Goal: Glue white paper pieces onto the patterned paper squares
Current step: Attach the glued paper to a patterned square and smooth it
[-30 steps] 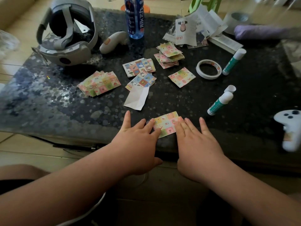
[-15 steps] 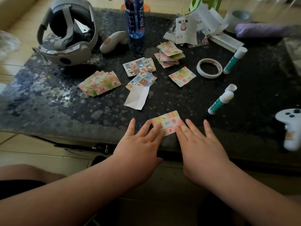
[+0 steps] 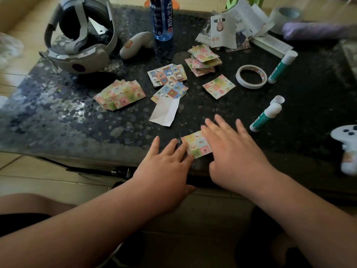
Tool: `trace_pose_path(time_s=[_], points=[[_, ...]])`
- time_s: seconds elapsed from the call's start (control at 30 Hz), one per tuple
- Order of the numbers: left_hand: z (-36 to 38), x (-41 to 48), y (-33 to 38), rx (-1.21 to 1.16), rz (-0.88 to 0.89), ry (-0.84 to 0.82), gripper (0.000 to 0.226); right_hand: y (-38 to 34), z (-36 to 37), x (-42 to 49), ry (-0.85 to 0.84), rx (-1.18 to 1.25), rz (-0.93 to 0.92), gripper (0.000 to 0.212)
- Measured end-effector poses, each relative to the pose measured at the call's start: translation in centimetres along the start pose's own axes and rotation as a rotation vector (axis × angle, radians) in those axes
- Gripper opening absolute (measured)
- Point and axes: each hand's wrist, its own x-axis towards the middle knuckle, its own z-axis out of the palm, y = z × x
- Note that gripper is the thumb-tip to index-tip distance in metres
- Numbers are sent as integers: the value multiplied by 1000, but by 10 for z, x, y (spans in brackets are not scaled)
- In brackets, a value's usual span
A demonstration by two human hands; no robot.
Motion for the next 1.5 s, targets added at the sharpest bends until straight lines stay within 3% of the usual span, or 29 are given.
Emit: trace_pose_path(time_s=[0.13,0.4,0.63,0.77,0.93,1.27,1.4,1.5], points=[[-6,4,-7,-9,12,-15,78,-7,14,5,-93,-31,-5,97],[-10,2,-9,-18,-1,-32,74,2,10,15,-126,1,83,100],[-7,8,-13,-247,-48,180,40,-7,14,15,-69,21,141,96],[-6,29,-16,-504,-191,327,33,-6,13,15,7,154,128,87],[-17,45,-16,-662,-309,249,67,-1,15,12,41,249,87,75],[-24,65,-21,-794,-387,133,77,15,13,10,86,339,54,76],[-23,66,-19,-808,-372,165,62,20,12,11,128,372,68,72],[-24,65,-21,-785,-371,181,33,24,9,14,152,413,89,69]])
